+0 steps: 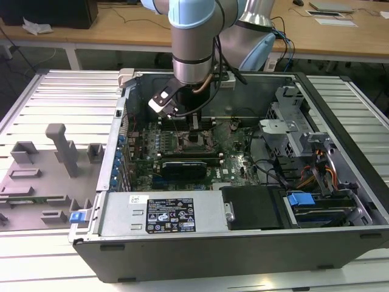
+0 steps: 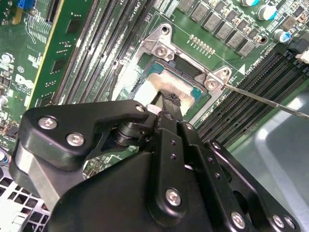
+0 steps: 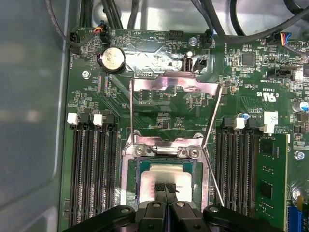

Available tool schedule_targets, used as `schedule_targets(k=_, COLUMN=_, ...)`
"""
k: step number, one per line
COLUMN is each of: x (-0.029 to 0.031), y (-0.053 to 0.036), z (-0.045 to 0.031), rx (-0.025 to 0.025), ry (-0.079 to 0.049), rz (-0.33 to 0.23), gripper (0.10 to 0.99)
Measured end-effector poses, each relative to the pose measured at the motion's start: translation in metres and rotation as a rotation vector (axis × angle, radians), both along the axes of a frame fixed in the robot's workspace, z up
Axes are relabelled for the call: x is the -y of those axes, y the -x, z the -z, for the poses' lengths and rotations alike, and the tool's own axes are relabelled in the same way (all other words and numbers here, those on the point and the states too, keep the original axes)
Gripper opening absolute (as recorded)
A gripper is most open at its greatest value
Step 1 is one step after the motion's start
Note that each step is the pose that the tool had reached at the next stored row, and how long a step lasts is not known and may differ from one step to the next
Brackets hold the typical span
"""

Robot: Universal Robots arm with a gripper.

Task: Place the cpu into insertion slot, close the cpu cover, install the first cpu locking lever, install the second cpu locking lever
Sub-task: 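Place the cpu into insertion slot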

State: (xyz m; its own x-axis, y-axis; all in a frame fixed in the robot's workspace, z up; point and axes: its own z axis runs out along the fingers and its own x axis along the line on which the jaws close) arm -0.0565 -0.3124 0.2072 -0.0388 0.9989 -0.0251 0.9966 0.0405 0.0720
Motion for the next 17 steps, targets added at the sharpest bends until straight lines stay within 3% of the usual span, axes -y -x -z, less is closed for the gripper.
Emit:
schedule_targets(k=2, x=0.0001, y=0.0001, z=-0.0039, rx=-0.0004, ry=0.001, rz=0.000, gripper=0.106)
schedule_targets(k=6, x=0.0001, y=0.0001, z=-0.0195, rx=-0.0004, ry=0.001, rz=0.000, gripper=0.106)
schedule_targets(k=11, x=0.0001, y=0.0001, z=-0.0500, rx=-0.0004, ry=0.001, rz=0.000, gripper=0.106)
schedule_targets(k=17, x=0.0002, y=-0.0033, z=-0.0508, rx=-0.0005, ry=0.001, rz=0.000, gripper=0.106)
